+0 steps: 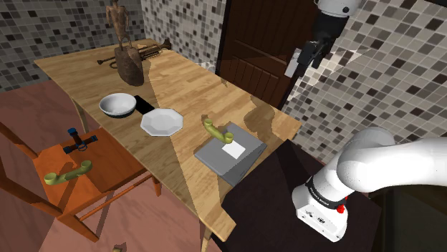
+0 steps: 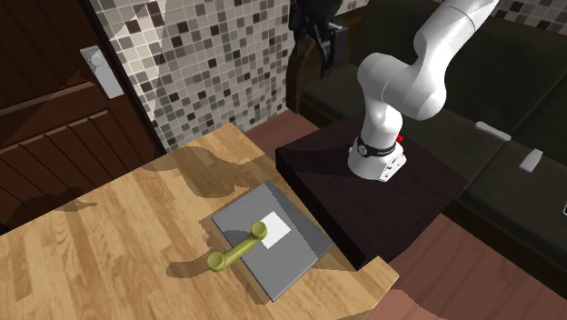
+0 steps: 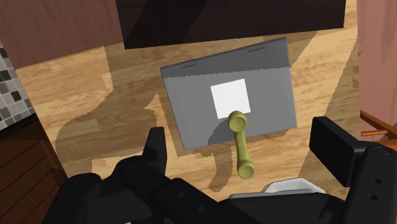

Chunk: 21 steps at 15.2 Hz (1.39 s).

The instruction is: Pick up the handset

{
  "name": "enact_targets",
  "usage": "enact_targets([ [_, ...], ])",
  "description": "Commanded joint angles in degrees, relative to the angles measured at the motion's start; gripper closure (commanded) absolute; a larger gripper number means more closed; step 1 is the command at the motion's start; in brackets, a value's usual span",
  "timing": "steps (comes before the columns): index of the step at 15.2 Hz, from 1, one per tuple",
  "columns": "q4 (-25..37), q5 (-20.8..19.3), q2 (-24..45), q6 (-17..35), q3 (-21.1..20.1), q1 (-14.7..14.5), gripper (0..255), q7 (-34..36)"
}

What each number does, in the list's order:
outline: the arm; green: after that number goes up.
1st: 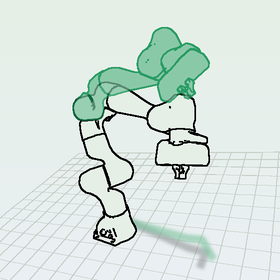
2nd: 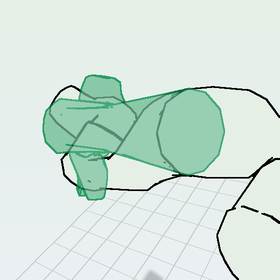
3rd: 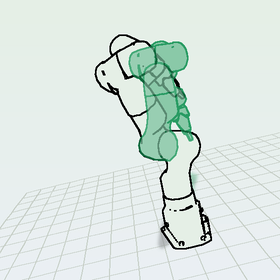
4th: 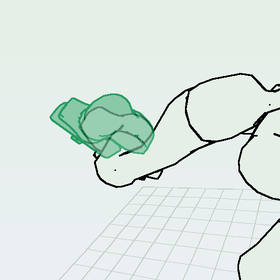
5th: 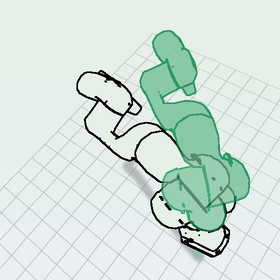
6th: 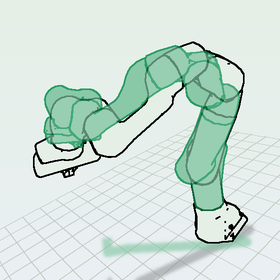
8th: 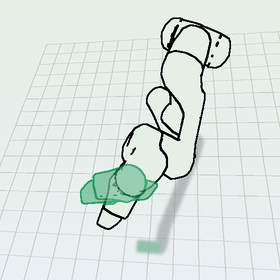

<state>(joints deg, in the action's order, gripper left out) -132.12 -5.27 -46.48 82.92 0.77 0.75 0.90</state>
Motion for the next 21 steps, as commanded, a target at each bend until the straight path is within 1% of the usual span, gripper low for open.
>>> enact_targets([
  [1, 0.0, 0.0, 0.0, 0.0, 0.0, 0.0, 0, 0.0],
  [6, -6.4, 0.1, 3.7, 10.2, 0.6, -0.6, 0, -0.4],
  [11, -11.0, 0.1, 9.6, 20.7, 1.2, -1.2, 0, -0.9],
  [16, -13.5, 0.3, 17.6, 31.4, 1.6, -1.8, 0, -1.4],
  [21, -13.9, 0.6, 27.6, 41.8, 1.9, -2.4, 0, -2.1],
])
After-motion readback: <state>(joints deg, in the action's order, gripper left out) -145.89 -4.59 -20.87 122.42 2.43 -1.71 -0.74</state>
